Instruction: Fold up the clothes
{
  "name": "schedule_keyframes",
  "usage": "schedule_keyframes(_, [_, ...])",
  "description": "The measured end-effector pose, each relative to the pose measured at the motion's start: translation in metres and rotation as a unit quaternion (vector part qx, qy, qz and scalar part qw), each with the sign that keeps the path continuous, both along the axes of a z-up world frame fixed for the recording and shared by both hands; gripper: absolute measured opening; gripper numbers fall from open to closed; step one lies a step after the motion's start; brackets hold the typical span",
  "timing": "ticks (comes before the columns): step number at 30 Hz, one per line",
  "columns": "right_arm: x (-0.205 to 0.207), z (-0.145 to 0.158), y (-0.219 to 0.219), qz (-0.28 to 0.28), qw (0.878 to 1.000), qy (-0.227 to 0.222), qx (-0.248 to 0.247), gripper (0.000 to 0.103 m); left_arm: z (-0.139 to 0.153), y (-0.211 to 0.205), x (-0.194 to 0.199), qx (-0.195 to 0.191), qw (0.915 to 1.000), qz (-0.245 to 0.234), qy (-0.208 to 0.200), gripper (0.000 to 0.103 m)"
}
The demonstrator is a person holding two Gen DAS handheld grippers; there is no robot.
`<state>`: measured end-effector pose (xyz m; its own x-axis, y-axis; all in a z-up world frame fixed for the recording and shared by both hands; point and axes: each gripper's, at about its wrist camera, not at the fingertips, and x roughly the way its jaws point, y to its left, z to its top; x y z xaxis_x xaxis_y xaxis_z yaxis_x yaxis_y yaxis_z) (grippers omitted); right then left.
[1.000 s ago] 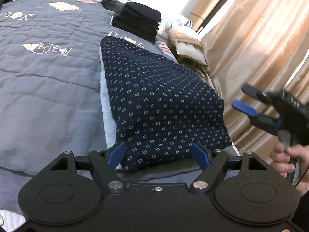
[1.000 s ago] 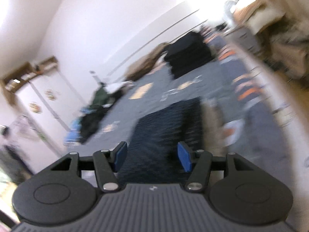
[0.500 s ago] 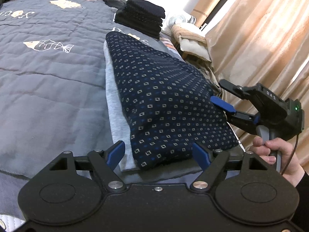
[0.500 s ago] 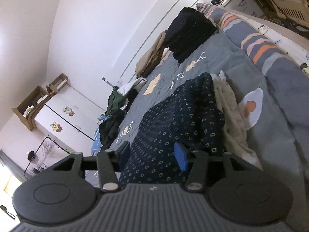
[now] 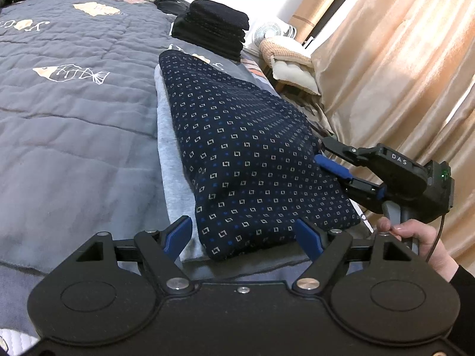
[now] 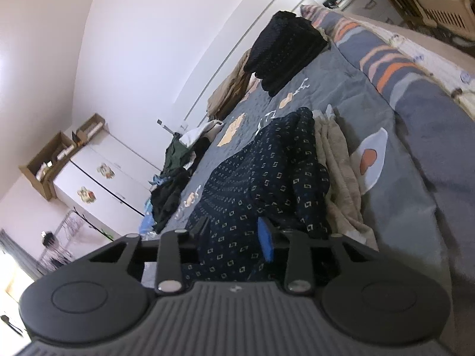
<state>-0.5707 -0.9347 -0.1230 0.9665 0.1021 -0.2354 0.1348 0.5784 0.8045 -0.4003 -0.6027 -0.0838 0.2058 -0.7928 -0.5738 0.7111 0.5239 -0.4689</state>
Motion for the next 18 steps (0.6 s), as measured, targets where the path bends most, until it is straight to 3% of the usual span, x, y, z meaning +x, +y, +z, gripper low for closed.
schedule_keyframes(14, [-0.017, 0.005, 0.006, -0.005, 1.000, 0.020, -0.002, 0.036, 0.001, 0.005, -0.007, 0.005, 0.9999, 0.000, -0.011, 0.077])
schedule_keyframes(18, [-0.025, 0.013, 0.010, -0.006, 1.000, 0.025, -0.010, 0.045, 0.003, 0.008, -0.011, 0.003, 0.9999, 0.002, -0.015, 0.078])
